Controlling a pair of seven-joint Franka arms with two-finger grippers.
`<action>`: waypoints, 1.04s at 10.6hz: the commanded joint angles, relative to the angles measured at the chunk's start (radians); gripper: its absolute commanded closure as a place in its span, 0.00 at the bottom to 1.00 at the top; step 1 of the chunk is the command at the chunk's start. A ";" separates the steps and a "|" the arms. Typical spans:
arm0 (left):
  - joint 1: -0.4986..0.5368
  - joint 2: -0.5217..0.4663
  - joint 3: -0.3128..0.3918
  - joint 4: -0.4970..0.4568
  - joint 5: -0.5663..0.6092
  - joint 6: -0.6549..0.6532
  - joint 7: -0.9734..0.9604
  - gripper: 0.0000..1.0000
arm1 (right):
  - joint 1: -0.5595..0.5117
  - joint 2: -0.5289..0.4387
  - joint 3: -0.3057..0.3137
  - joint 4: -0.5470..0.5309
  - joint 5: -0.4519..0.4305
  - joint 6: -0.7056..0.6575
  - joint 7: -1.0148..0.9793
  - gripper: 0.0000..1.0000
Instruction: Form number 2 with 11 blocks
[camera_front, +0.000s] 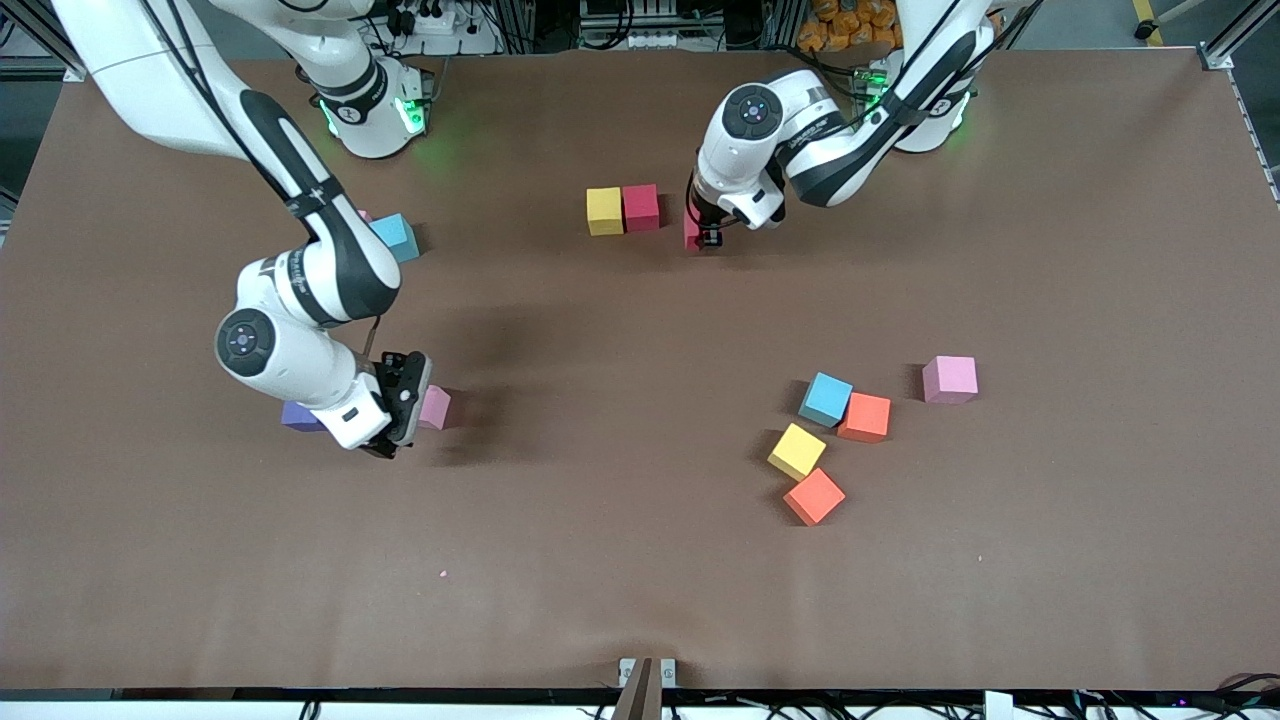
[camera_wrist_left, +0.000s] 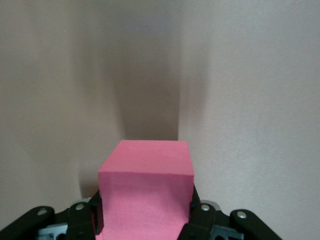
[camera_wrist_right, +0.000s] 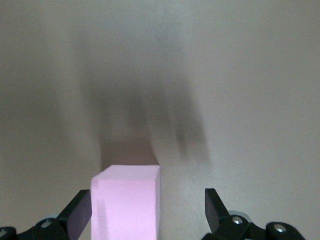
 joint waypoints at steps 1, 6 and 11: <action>-0.036 0.013 -0.001 -0.005 -0.013 0.034 -0.039 0.83 | 0.020 0.001 -0.014 -0.015 -0.018 0.000 0.011 0.00; -0.091 0.044 0.014 -0.004 -0.007 0.042 -0.055 0.83 | 0.080 0.002 -0.079 -0.023 -0.028 -0.040 0.027 0.00; -0.296 0.079 0.204 0.003 0.027 0.102 -0.104 0.83 | 0.068 0.002 -0.080 -0.042 -0.051 -0.046 0.027 0.00</action>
